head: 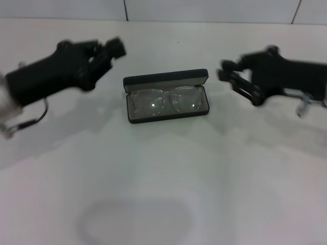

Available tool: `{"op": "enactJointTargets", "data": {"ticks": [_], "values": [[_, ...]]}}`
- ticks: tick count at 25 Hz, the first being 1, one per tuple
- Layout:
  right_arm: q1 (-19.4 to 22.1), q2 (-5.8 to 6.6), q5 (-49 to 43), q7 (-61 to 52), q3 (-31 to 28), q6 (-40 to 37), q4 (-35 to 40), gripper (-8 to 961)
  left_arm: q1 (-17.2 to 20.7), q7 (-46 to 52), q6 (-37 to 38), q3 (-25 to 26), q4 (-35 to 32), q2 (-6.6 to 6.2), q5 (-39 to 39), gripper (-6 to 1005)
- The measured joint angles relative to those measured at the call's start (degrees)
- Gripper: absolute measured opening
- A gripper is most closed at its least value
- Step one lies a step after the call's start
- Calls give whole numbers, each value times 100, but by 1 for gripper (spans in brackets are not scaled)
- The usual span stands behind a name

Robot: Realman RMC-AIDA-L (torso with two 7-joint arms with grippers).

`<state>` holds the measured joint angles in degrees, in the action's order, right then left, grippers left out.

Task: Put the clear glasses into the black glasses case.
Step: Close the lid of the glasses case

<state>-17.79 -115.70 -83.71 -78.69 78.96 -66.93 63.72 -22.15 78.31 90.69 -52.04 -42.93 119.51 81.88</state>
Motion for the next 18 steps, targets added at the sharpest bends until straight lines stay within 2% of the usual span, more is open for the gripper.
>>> {"op": "enactJointTargets", "data": {"ticks": [5, 10, 13, 18], "values": [[173, 8, 512, 728, -611, -622, -1283, 151, -814, 110, -982, -164, 556, 3, 198, 61], [444, 34, 503, 795, -818, -705, -1756, 153, -1585, 369, -2378, -850, 1109, 20, 320, 61], [498, 30, 505, 799, -793, -755, -1801, 154, -1727, 894, -3199, -1299, 1133, 19, 322, 61], [468, 26, 511, 803, -792, -858, -1842, 156, -1761, 1238, -3857, -1697, 1198, 21, 321, 61]]}}
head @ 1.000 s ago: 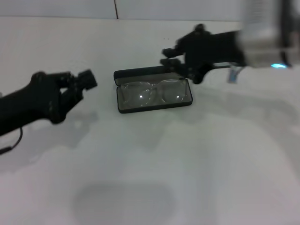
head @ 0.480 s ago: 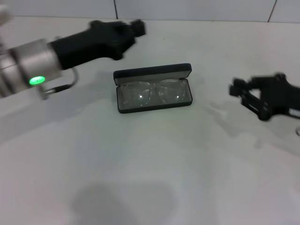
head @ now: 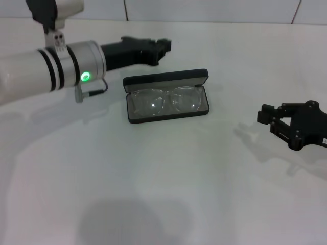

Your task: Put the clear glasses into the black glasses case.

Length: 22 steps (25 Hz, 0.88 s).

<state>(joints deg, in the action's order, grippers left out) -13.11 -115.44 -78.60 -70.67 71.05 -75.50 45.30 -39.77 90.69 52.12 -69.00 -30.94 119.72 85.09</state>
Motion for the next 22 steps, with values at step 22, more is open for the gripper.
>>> {"op": "enactJointTargets", "data": {"ticks": [22], "values": [[-332, 4, 19, 51, -13, -25, -9, 163, 229, -79, 34, -191, 887, 65, -274, 65]]}}
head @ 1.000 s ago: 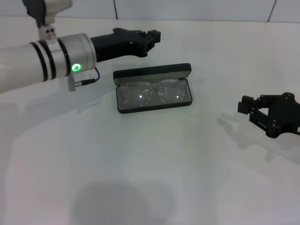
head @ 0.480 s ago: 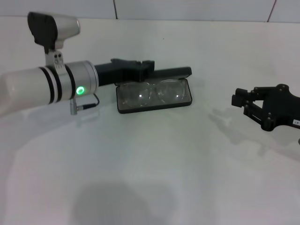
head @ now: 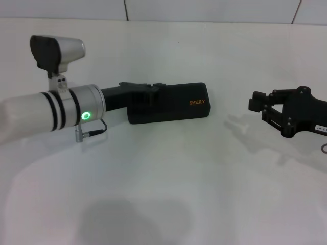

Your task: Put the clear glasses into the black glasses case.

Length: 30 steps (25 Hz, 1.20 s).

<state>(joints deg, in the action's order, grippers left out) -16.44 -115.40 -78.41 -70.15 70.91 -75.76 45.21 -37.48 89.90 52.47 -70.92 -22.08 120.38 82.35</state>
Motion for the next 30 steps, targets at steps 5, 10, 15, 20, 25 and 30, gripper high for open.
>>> {"op": "enactJointTargets", "data": {"ticks": [5, 10, 15, 20, 25, 30], "values": [[-50, 0, 0, 15, -9, 1, -4, 165, 642, -883, 1534, -8, -1246, -21, -342, 66], [-62, 11, 1, 19, -18, -87, 41, 167, 1451, -1839, 3021, -7, -2039, -49, -1319, 67], [-141, 108, -23, 229, -28, -661, 26, 168, 2006, -2082, 3492, 24, -2207, -113, -1042, 137], [-227, 187, -70, 287, -37, -1073, 87, 170, 2507, -2105, 3516, 33, -2382, -113, -450, 285], [-256, 82, -340, 252, -7, -1152, 316, 348, 2689, -1935, 3526, 49, -2420, -94, -345, 585], [-269, 2, -574, 301, 71, -1161, 421, 580, 2696, -1948, 3622, 22, -2417, -90, -321, 690]]}}
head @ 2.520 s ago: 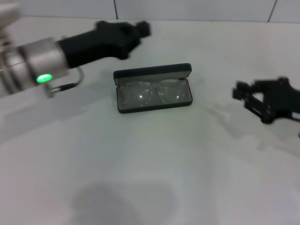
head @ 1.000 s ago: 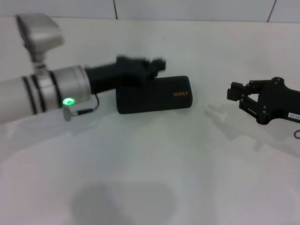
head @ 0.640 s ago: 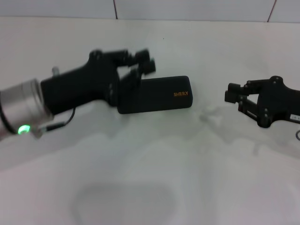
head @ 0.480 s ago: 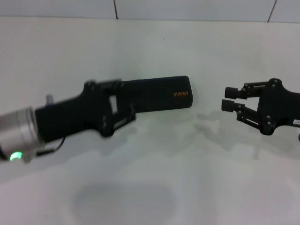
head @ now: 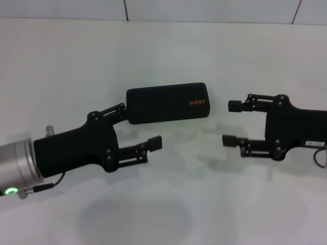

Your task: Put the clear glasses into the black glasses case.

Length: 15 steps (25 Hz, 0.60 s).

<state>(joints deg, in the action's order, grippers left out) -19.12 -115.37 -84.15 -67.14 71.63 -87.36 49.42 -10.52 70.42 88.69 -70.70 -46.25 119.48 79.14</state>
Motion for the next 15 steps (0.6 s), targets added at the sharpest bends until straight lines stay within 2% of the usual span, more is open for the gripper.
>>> {"op": "enactJointTargets", "data": {"ticks": [7, 10, 15], "values": [[44, -3, -23, 115, 46, -13, -15, 824, 4, 30, 217, 9, 5, -24, 293, 834], [63, -3, -26, 256, 35, -10, -76, 834, 16, 30, 265, 8, 10, -25, 298, 883], [46, 0, -36, 307, 50, -8, -224, 850, 37, 5, 284, 10, -3, -23, 436, 883]]}}
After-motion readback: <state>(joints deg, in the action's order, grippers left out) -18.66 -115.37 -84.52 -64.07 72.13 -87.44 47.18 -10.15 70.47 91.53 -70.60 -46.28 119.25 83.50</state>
